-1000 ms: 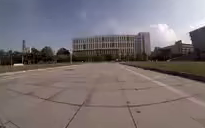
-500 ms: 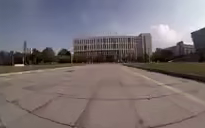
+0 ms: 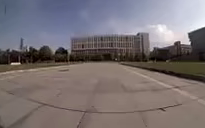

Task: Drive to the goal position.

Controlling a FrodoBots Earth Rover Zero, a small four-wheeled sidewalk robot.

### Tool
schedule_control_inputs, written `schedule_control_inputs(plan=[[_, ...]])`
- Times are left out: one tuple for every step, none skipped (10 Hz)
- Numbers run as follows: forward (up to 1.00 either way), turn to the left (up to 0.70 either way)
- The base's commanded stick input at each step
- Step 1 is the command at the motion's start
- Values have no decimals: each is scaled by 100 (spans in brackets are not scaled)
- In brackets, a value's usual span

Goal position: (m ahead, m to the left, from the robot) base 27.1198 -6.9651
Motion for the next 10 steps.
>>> schedule_control_inputs(plan=[[100,4],[100,4],[100,4],[100,4],[100,4],[100,4],[100,4],[100,4],[100,4],[100,4]])
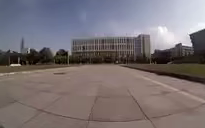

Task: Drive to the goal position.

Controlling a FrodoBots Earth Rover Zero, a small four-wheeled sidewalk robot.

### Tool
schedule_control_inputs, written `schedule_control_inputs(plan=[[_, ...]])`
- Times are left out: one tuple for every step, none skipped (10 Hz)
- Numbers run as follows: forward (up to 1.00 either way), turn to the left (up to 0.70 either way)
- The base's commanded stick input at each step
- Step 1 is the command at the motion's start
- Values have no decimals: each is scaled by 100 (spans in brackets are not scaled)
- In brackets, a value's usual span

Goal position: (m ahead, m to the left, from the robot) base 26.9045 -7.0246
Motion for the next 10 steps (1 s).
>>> schedule_control_inputs(plan=[[100,4],[100,4],[100,4],[100,4],[100,4],[100,4],[100,4],[100,4],[100,4],[100,4]])
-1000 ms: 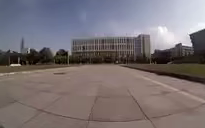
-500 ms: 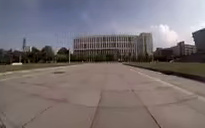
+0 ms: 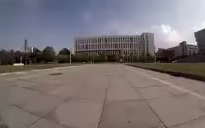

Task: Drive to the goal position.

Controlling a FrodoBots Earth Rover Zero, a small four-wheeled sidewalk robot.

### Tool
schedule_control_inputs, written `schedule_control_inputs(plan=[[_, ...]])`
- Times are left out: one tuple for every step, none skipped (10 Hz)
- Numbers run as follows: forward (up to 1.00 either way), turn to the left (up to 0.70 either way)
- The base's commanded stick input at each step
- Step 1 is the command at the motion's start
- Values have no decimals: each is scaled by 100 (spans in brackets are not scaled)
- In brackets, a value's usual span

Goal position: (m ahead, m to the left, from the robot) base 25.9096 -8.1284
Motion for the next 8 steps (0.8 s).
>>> schedule_control_inputs(plan=[[100,4],[100,4],[100,4],[100,9],[100,18],[100,15],[100,4],[100,4]])
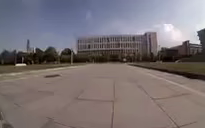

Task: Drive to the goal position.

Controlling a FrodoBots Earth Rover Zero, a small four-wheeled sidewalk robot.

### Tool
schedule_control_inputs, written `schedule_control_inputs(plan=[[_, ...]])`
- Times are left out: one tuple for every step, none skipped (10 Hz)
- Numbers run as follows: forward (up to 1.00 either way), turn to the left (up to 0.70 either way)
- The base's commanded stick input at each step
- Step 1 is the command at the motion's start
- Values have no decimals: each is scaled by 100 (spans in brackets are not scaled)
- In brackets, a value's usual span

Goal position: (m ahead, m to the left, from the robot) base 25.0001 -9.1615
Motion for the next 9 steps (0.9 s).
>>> schedule_control_inputs(plan=[[100,4],[100,4],[100,4],[100,4],[100,4],[100,4],[100,4],[100,4],[100,4]])
